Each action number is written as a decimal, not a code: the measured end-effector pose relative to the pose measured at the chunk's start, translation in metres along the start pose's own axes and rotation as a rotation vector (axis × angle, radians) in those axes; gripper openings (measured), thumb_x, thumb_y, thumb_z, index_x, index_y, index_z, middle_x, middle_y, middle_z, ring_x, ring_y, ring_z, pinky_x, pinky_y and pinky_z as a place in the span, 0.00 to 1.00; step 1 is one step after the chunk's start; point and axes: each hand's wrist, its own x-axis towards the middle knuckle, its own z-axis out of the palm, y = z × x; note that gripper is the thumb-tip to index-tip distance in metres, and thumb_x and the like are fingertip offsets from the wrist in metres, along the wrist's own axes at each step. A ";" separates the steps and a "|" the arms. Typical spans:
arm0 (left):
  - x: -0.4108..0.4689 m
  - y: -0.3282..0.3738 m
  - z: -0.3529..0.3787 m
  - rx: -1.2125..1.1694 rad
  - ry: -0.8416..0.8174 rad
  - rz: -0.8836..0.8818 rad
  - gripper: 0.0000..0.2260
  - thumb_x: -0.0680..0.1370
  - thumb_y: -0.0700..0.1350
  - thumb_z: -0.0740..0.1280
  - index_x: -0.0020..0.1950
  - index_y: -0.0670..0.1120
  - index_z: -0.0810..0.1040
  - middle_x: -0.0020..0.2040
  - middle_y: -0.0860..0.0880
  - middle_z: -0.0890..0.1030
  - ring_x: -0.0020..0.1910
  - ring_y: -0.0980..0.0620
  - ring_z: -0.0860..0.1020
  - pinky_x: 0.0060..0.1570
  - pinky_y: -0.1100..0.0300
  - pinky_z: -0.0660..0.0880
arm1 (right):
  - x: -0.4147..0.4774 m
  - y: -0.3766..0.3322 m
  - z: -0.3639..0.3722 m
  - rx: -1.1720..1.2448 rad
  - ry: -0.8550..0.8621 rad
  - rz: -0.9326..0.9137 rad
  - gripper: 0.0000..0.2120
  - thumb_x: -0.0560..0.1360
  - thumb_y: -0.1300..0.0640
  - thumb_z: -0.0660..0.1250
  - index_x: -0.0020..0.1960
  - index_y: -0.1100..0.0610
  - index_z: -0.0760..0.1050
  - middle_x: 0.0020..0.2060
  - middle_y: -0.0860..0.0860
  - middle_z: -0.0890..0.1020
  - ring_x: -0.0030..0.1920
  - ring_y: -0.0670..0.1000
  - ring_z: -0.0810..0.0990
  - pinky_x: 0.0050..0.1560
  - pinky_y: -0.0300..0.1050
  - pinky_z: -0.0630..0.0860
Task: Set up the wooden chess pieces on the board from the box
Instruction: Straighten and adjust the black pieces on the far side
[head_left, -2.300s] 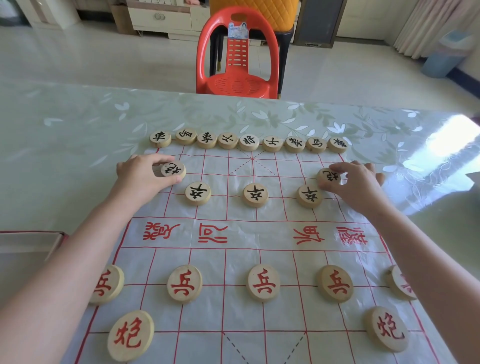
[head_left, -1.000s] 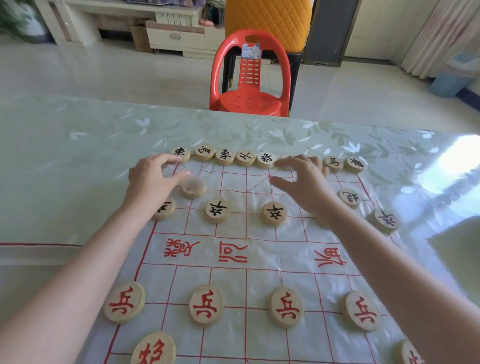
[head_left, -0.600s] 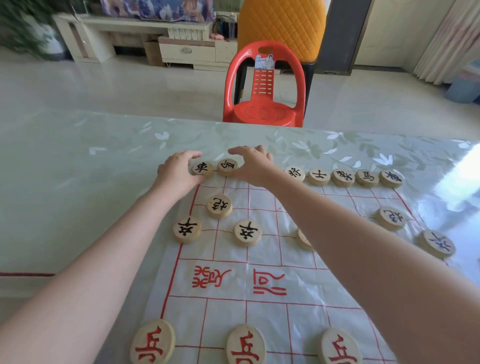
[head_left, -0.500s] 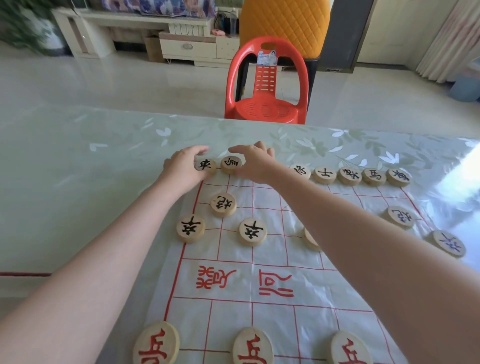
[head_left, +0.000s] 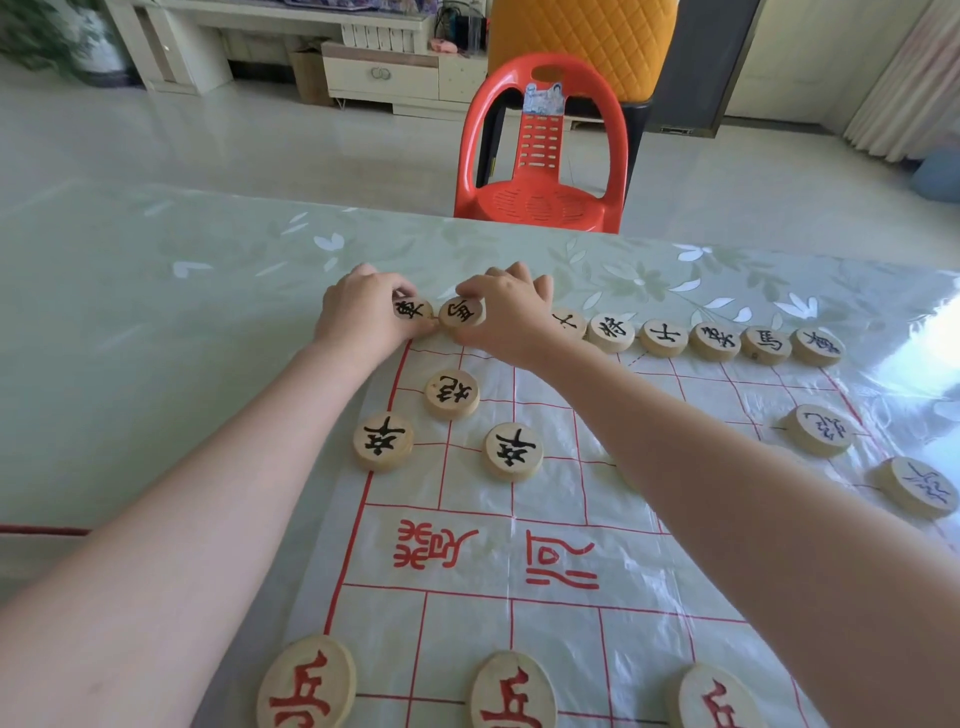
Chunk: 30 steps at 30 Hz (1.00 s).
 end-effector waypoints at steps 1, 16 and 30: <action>0.000 0.001 0.001 0.006 0.022 -0.021 0.20 0.67 0.56 0.74 0.54 0.49 0.80 0.54 0.45 0.74 0.55 0.43 0.74 0.53 0.55 0.69 | -0.001 0.000 0.003 -0.017 0.010 0.004 0.20 0.72 0.47 0.66 0.61 0.53 0.74 0.55 0.50 0.77 0.60 0.54 0.65 0.50 0.46 0.54; 0.010 -0.008 -0.019 -0.086 -0.329 0.201 0.21 0.75 0.38 0.65 0.64 0.56 0.74 0.64 0.54 0.76 0.65 0.54 0.70 0.60 0.63 0.64 | -0.007 0.003 -0.003 0.091 -0.017 0.007 0.21 0.75 0.48 0.63 0.66 0.51 0.70 0.61 0.45 0.77 0.63 0.53 0.63 0.51 0.46 0.54; 0.001 -0.012 -0.001 -0.076 -0.065 0.043 0.27 0.69 0.57 0.72 0.65 0.50 0.73 0.61 0.46 0.73 0.61 0.45 0.70 0.62 0.52 0.67 | -0.009 0.008 0.001 0.140 0.015 0.074 0.26 0.73 0.48 0.66 0.68 0.53 0.67 0.61 0.48 0.75 0.63 0.53 0.63 0.51 0.44 0.54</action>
